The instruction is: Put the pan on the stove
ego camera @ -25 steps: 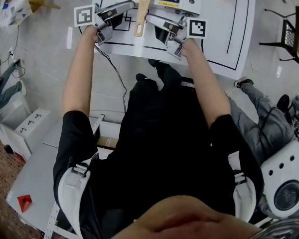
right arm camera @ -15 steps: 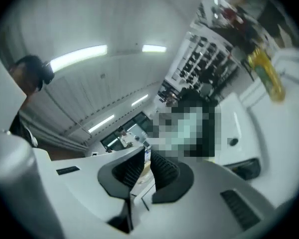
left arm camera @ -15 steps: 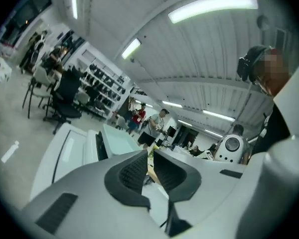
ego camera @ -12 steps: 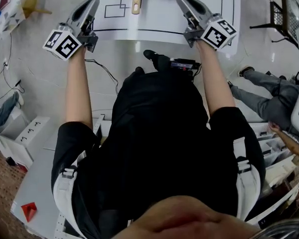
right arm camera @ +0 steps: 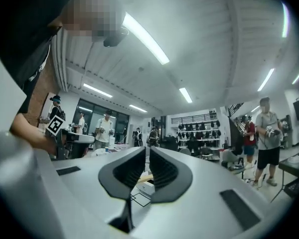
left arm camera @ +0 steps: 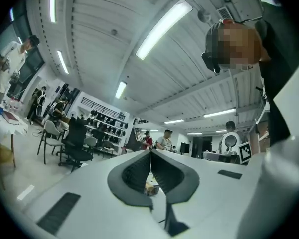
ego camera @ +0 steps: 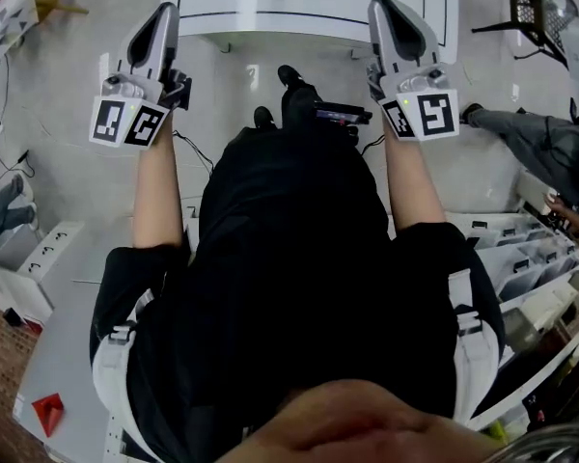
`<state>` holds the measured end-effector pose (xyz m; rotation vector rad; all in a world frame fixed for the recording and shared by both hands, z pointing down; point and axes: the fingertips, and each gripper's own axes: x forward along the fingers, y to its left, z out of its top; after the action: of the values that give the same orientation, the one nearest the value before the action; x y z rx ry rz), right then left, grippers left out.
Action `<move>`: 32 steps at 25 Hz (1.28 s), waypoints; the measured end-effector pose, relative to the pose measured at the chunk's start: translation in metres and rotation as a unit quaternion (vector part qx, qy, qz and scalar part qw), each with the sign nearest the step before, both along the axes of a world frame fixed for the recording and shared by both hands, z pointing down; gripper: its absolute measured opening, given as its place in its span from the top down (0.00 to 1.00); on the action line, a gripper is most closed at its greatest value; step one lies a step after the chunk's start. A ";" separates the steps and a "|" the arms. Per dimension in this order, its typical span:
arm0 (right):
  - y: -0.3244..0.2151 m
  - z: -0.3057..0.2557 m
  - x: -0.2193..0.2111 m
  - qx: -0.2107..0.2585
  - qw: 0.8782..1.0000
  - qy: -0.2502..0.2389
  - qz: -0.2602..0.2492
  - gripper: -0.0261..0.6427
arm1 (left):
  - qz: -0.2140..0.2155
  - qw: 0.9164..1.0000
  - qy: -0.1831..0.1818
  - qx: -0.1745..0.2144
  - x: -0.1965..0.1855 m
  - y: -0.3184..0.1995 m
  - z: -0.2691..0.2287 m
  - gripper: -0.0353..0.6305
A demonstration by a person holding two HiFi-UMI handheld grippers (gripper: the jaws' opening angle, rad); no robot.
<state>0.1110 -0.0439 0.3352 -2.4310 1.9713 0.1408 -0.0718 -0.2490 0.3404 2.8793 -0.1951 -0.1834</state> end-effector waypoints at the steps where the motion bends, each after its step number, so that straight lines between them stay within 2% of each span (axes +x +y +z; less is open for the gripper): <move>1: 0.009 0.003 -0.007 -0.003 1.000 0.004 0.008 0.90 | -0.002 1.000 0.000 -0.001 -0.006 0.010 0.005 0.92; 5: 0.037 0.026 -0.019 -0.019 0.999 -0.013 0.029 0.91 | -0.026 0.999 -0.018 0.033 -0.020 0.044 0.018 0.92; 8: 0.057 0.044 -0.022 -0.030 0.998 -0.032 0.043 0.91 | -0.044 0.996 -0.056 0.054 -0.027 0.064 0.036 0.92; 10: 0.069 0.057 -0.019 -0.039 0.997 -0.041 0.048 0.91 | -0.049 0.994 -0.077 0.058 -0.027 0.077 0.044 0.92; 13: 0.091 0.069 -0.017 -0.048 0.997 -0.045 0.046 0.91 | -0.053 0.993 -0.084 0.064 -0.023 0.101 0.046 0.92; 20: 0.166 0.068 -0.016 -0.044 0.997 -0.049 0.048 0.91 | -0.002 0.993 -0.105 0.057 0.000 0.187 0.058 0.92; 26: 0.246 0.093 -0.007 -0.042 0.993 -0.090 0.063 0.92 | 0.041 0.992 -0.110 0.045 0.020 0.278 0.057 0.92; 32: 0.287 0.107 -0.014 -0.045 0.993 -0.092 0.051 0.92 | 0.025 0.987 -0.155 0.039 0.012 0.316 0.091 0.92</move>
<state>0.0966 0.2431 0.4422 -2.4954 1.8151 -0.1696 -0.0597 0.0670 0.4318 2.9730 -0.1739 0.2758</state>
